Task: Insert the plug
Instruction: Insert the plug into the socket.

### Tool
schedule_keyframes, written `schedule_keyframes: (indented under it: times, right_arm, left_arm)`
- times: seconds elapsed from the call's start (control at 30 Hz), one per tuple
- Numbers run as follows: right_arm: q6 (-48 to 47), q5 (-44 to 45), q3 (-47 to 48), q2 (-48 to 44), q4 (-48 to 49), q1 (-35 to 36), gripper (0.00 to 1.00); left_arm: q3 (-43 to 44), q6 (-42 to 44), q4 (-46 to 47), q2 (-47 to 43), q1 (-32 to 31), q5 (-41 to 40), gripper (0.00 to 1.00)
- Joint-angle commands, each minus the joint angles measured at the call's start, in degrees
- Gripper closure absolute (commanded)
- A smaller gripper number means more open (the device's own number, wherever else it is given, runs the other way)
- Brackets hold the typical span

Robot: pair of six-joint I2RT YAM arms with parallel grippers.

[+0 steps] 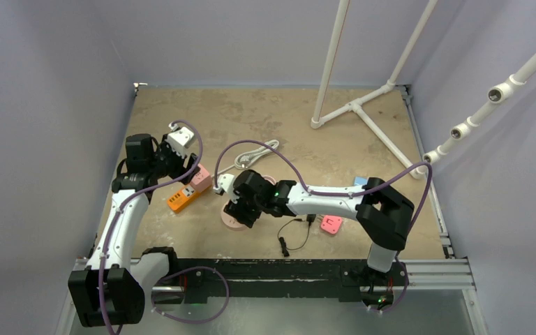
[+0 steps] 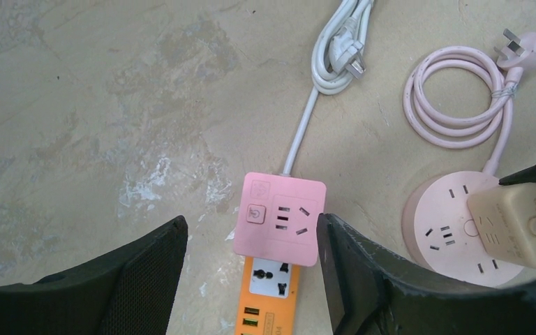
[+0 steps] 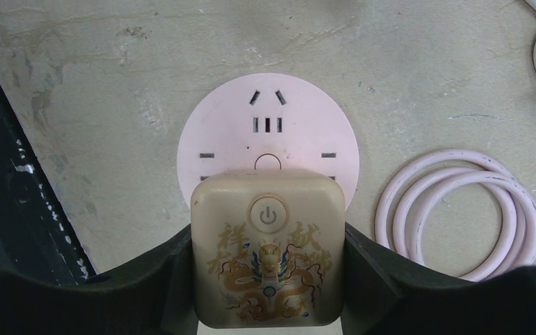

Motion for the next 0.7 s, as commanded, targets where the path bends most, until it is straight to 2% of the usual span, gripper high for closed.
schedule_keyframes:
  times: [0.0,0.23,0.4,0.5,0.67]
  right_arm:
    - [6.44,-0.31,-4.69,1.92,1.68,1.11,1.0]
    - [10.61,1.75,-5.12,-0.11,10.28,1.73,1.0]
    - [13.07,7.75,-8.09,-1.81,17.76,2.46,1.0]
    - [15.14,7.03,-11.58,-2.74,22.39,2.8,1.0]
    - [17.8,4.87,-13.6,-1.21,22.97,3.93,1.0]
  left_arm:
    - [4.05,0.17,0.37,0.4,-0.22,0.5,0.33]
    - [6.19,0.32,-0.85,0.39,-0.29,-0.25,0.34]
    - [6.6,-0.97,-0.76,0.5,-0.21,-0.31,0.34]
    - [7.21,-0.81,-0.77,0.78,-0.29,-0.33,0.34]
    - [7.92,-0.09,-2.73,0.95,-0.26,1.03,0.34]
